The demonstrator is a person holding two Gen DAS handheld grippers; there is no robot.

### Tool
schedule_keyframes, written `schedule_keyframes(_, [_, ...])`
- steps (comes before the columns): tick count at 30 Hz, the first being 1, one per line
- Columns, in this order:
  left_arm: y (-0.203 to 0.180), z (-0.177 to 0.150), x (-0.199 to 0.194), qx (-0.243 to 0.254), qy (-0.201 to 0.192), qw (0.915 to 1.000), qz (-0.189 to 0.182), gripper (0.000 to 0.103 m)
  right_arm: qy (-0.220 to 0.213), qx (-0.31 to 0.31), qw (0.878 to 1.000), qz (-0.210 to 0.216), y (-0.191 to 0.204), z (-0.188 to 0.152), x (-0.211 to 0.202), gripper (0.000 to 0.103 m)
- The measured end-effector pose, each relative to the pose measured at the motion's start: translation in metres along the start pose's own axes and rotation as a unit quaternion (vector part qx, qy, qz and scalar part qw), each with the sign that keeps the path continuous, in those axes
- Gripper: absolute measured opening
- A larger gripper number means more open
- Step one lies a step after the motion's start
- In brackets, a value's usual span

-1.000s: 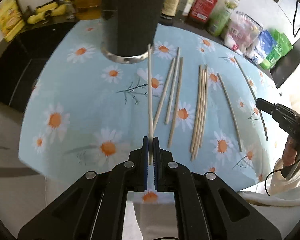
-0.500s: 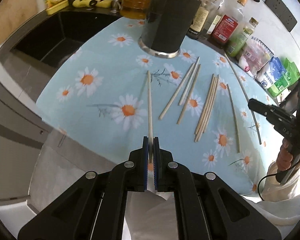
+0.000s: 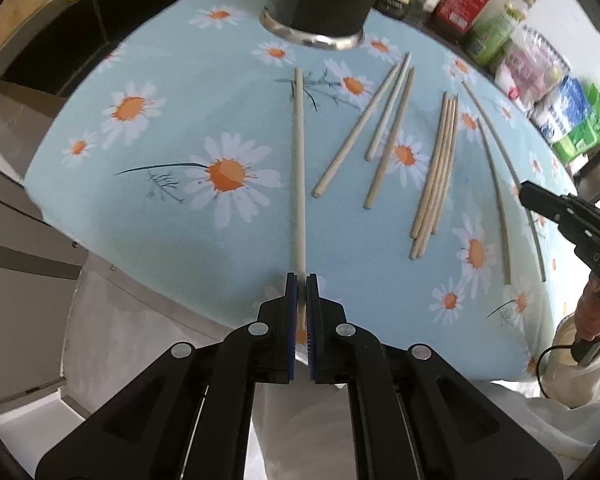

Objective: Organize utensils
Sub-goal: 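Lift the held chopstick with the left tool while the right tool lifts its chopstick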

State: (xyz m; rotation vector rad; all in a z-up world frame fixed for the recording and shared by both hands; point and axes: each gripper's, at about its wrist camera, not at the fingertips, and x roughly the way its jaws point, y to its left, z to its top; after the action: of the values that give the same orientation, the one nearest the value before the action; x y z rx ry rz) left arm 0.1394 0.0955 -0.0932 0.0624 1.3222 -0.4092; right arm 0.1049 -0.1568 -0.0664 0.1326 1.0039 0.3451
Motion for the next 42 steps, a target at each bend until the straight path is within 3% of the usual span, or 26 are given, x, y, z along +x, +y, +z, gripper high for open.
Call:
schedule_keyframes(5, [0.001,0.014,0.007,0.023,0.012,0.9996,0.009,0.007,0.017,0.012,0.999,-0.04,-0.011,-0.01,0.004,0.005])
schedule_keyframes(9, [0.002,0.027,0.011,0.039,0.025,0.9989,0.002,0.011,0.043,0.031,0.993,-0.103,-0.029,-0.024,0.006,0.005])
schedule_keyframes(14, [-0.003,0.041,0.015,0.06,0.037,0.9975,-0.003,0.034,0.059,0.039,0.989,-0.127,-0.042,-0.035,0.009,0.006])
schedule_keyframes(17, [-0.008,0.049,0.019,0.068,0.044,0.9967,-0.004,0.041,0.065,0.027,0.988,-0.14,-0.04,-0.034,0.011,0.006])
schedule_keyframes(21, [-0.017,0.054,0.023,0.093,0.047,0.9944,0.016,0.037,0.069,0.02,0.987,-0.146,-0.041,-0.029,0.014,0.006])
schedule_keyframes(23, [-0.016,0.054,0.023,0.097,0.045,0.9933,0.042,0.013,0.068,0.021,0.987,-0.145,-0.041,-0.026,0.016,0.005])
schedule_keyframes(25, [-0.005,0.056,0.023,0.076,0.046,0.9956,0.032,0.005,0.065,0.022,0.988,-0.141,-0.041,-0.027,0.016,0.005])
schedule_keyframes(28, [0.008,0.058,0.021,0.045,0.051,0.9977,0.006,0.005,0.058,0.036,0.99,-0.126,-0.044,-0.029,0.011,0.005])
schedule_keyframes(34, [0.022,0.054,0.007,0.032,0.033,0.9985,0.029,0.005,0.031,0.041,0.993,-0.105,-0.044,-0.018,-0.006,0.005])
schedule_keyframes(42, [0.051,0.047,-0.045,0.009,-0.019,0.998,0.059,0.005,-0.014,0.005,0.995,-0.096,-0.028,0.017,-0.031,0.005])
